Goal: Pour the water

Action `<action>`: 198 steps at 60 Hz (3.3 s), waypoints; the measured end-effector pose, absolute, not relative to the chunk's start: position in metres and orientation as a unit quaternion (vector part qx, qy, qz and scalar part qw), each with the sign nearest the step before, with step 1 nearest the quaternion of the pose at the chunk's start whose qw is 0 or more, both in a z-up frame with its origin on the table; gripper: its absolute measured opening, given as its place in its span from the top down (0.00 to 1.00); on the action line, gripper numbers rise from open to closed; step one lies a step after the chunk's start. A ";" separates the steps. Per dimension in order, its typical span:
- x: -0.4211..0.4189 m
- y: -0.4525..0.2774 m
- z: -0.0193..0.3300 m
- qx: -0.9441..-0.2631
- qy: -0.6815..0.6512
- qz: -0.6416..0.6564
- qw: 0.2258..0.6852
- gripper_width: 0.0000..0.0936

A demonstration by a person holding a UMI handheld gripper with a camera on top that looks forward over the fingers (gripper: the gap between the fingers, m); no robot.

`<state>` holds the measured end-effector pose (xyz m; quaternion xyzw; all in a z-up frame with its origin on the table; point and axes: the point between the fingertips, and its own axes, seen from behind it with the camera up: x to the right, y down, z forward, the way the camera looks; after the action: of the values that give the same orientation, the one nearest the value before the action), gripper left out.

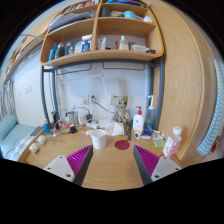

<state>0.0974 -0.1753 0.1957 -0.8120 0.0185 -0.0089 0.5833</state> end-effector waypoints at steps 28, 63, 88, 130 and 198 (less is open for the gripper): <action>0.314 -0.174 0.073 -0.851 0.083 -0.066 0.514 0.10; 0.362 -0.048 0.081 -0.802 0.036 -0.031 0.596 0.49; 0.364 -0.042 0.082 -0.807 0.033 -0.080 0.584 0.63; 0.171 0.100 0.148 -0.621 -0.510 -0.466 0.370 0.61; 0.143 0.088 0.150 -0.798 -0.186 -0.101 0.565 0.61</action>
<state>0.1425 0.0875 0.1503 -0.7977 -0.1860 -0.1010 0.5647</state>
